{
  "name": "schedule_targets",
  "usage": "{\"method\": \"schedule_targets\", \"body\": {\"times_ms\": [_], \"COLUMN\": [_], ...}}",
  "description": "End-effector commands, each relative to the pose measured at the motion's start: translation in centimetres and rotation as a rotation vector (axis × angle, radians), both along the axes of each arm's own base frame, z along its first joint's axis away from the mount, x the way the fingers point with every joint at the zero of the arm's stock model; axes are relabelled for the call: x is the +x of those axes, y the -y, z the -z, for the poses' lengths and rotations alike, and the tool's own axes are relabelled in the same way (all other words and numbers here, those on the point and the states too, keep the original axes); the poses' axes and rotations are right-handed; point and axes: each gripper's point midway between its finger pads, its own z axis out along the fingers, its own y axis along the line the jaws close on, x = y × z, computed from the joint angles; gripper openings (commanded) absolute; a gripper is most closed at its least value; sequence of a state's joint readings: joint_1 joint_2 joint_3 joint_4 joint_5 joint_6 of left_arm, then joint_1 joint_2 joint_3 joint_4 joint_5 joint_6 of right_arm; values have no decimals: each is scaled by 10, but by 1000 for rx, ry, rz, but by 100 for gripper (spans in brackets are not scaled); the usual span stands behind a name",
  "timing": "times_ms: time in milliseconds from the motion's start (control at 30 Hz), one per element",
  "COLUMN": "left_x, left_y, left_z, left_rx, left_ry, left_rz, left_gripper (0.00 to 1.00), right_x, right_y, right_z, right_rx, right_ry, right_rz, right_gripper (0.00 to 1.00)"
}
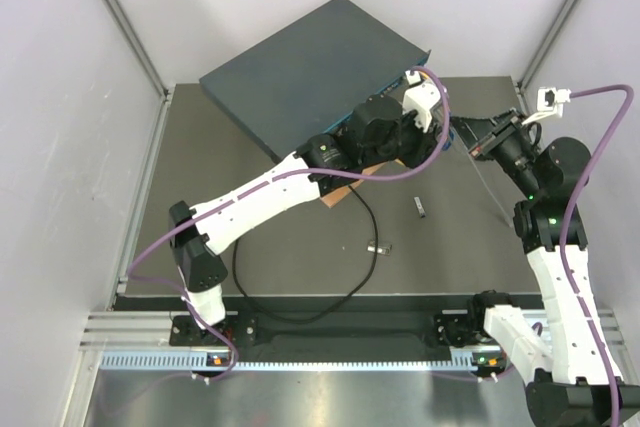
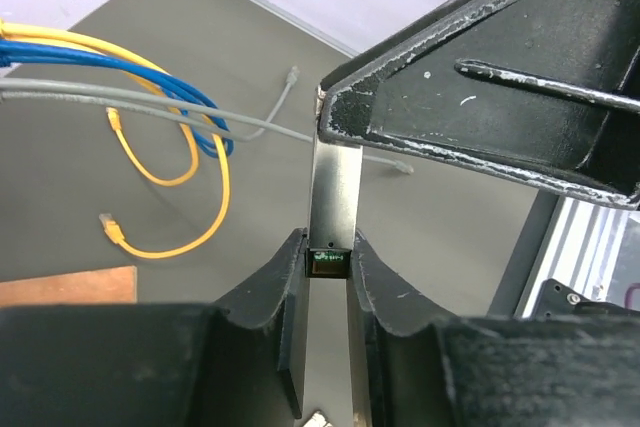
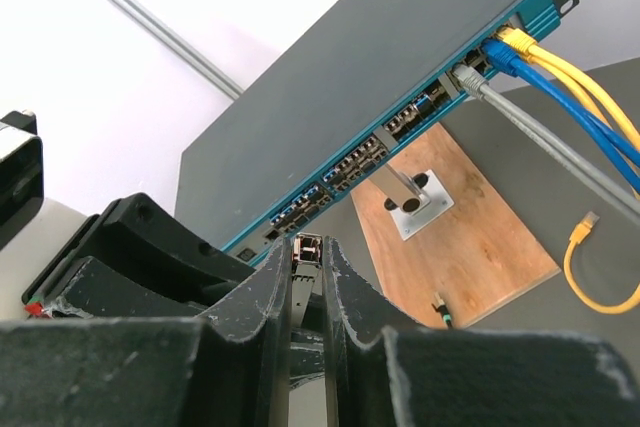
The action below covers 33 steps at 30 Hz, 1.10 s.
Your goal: Insert the plug into the switch port
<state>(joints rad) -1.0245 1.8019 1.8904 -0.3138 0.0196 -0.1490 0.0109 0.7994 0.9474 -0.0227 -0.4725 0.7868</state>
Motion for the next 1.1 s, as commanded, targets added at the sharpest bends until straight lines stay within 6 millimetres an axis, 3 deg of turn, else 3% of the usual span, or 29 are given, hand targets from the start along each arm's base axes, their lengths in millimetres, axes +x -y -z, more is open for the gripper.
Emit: {"method": "schedule_targets", "body": {"times_ms": [0,33,67,133,167,267,300,367,433,467,500,600,700,767,833,1067], "left_x": [0,-4,-6,-16,-18,-24,-26,-38,-49,-60,-65,-79,-91,-96,-104,-109], "left_y": [-6,-7,-7,-10,-12,-25,-32,-36,-46,-46,-50,-54,-57,-57,-57,-58], "left_z": [-41,-42,-41,-41,-38,-28,-22,-13,-5,-4,-7,3,9,14,16,22], "left_rx": [-100,-100,-97,-75,-64,-8,34,84,137,140,140,164,175,183,175,188], "left_ry": [72,71,71,72,69,45,53,66,92,116,129,135,141,149,152,160], "left_rz": [2,19,36,85,96,129,144,225,293,375,398,488,561,600,650,692], "left_gripper": [0,0,0,0,0,0,0,0,0,0,0,0,0,0,0,0], "right_x": [-8,-9,-8,-12,-9,-13,-18,-31,-51,-57,-68,-94,-105,-108,-106,-105], "right_y": [-3,-4,-4,-5,6,21,24,19,2,1,-6,-15,-19,-21,-24,-34], "right_z": [-12,-11,-11,-15,-10,-8,-13,0,-1,16,15,40,55,59,56,51], "right_rx": [-11,-21,-29,-99,-180,-372,-425,-627,-737,-832,-863,-978,-1031,-1063,-1042,-950], "right_ry": [58,58,63,113,128,186,218,280,384,395,444,490,547,609,641,641], "right_rz": [-23,-31,-33,-46,-6,48,60,-35,-182,-240,-310,-508,-610,-637,-641,-711], "right_gripper": [0,3,24,48,65,87,92,100,100,100,100,100,98,88,78,62]}}
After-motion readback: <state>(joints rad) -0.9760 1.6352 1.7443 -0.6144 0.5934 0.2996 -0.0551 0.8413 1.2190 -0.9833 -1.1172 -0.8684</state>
